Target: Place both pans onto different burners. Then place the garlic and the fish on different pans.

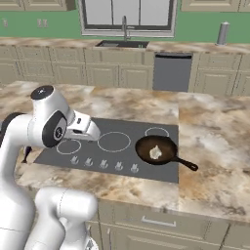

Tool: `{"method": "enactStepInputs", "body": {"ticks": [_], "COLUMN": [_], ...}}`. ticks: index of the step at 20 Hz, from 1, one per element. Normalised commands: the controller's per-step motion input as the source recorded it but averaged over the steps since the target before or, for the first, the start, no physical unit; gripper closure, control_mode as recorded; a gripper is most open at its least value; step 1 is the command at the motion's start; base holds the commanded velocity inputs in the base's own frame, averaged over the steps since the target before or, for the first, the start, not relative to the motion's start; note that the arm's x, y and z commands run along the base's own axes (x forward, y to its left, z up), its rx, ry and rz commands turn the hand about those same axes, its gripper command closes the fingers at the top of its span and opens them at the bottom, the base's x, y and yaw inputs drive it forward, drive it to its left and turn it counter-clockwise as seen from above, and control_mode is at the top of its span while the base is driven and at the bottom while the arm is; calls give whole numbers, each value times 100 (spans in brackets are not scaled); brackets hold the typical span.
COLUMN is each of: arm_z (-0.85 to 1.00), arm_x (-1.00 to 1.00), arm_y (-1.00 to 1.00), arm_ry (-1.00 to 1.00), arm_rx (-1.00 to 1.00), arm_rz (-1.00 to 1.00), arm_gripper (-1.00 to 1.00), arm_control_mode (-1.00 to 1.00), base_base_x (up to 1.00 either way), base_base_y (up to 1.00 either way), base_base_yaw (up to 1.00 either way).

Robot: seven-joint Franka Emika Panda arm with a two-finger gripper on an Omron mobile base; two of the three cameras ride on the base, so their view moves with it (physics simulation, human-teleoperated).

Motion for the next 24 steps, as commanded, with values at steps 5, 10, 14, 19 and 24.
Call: {"method": "enactStepInputs", "body": {"ticks": [5, 10, 14, 19, 24], "arm_z": [0, 0, 0, 0, 0], "arm_x": [0, 0, 0, 0, 0], "arm_y": [0, 0, 0, 0, 0], "arm_ry": [0, 0, 0, 0, 0], "arm_rx": [0, 0, 0, 0, 0], "arm_rz": [0, 0, 0, 0, 0], "arm_gripper": [-100, -100, -100, -100, -100], "arm_control_mode": [100, 100, 100, 100, 100], "base_base_x": [-3, 0, 1, 3, 10], "base_base_y": [90, 77, 44, 29, 48], "base_base_yaw": [0, 0, 0, 0, 0]}}
